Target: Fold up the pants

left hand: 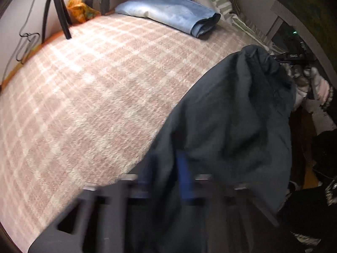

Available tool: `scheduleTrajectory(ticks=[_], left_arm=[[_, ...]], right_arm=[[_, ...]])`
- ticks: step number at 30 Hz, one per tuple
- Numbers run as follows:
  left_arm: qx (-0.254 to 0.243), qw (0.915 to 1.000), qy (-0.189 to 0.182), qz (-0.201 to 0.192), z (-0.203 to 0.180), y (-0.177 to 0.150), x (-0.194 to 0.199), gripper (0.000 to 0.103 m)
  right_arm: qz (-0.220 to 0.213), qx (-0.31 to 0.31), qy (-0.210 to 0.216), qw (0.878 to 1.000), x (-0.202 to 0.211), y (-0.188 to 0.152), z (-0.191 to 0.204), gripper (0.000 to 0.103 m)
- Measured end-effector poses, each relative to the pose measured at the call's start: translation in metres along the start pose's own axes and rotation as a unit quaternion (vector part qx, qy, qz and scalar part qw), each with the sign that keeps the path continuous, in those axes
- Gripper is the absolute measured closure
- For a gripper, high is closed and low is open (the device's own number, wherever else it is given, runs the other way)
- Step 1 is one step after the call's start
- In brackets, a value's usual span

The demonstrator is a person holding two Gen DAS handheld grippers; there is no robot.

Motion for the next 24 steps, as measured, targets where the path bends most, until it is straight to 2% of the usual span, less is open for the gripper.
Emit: scheduleTrajectory(ticks=[2,4,6,8,10,12,14,16,18,20,22,24], left_arm=[[0.011,0.9998,-0.001,-0.016,0.006,-0.002,0.005,0.098],[0.017,0.9993,0.016,-0.028,0.011,-0.005,0.012,0.099],[0.026,0.9984,0.029,-0.040,0.017,-0.005,0.019,0.100],[0.033,0.9971,0.043,-0.053,0.023,-0.004,0.029,0.100],[0.047,0.9956,0.044,-0.067,0.031,-0.002,0.040,0.100],[0.055,0.9947,0.049,-0.072,0.038,-0.001,0.046,0.100],[0.058,0.9939,0.055,-0.076,0.041,-0.003,0.056,0.100],[0.053,0.9945,0.047,-0.078,0.037,-0.005,0.063,0.100],[0.039,0.9952,0.054,-0.072,0.034,-0.010,0.068,0.094],[0.029,0.9957,0.060,-0.064,0.032,-0.014,0.071,0.094],[0.027,0.9955,0.070,-0.058,0.035,-0.020,0.075,0.088],[0.034,0.9951,0.073,-0.057,0.039,-0.025,0.079,0.073]], right_arm=[[-0.025,0.020,-0.016,0.999,0.015,0.002,0.010,0.059],[-0.054,0.044,-0.046,0.996,0.033,0.010,0.021,0.063],[-0.092,0.069,-0.073,0.991,0.056,0.028,0.036,0.068],[-0.125,0.084,-0.075,0.986,0.075,0.049,0.051,0.073],[-0.131,0.105,-0.073,0.983,0.084,0.066,0.066,0.074],[-0.137,0.130,-0.089,0.978,0.087,0.077,0.078,0.074],[-0.116,0.147,-0.106,0.977,0.079,0.075,0.078,0.074],[-0.079,0.151,-0.140,0.975,0.064,0.064,0.061,0.074],[-0.045,0.120,-0.150,0.980,0.055,0.049,0.037,0.073],[-0.007,0.082,-0.164,0.983,0.044,0.030,0.003,0.070],[0.033,0.057,-0.189,0.980,0.032,0.015,-0.022,0.064],[0.040,0.062,-0.221,0.972,0.031,0.011,-0.035,0.058]])
Point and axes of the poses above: each gripper's, at about its wrist camera, not at the fingertips, and x roughly against the way its jaws point, z to its left, y to its top, the point moved 8 cm from there along -x, roughly the way its jaws point, and after that the axes turned 6 degrees about -x, right-handed, at the moved point
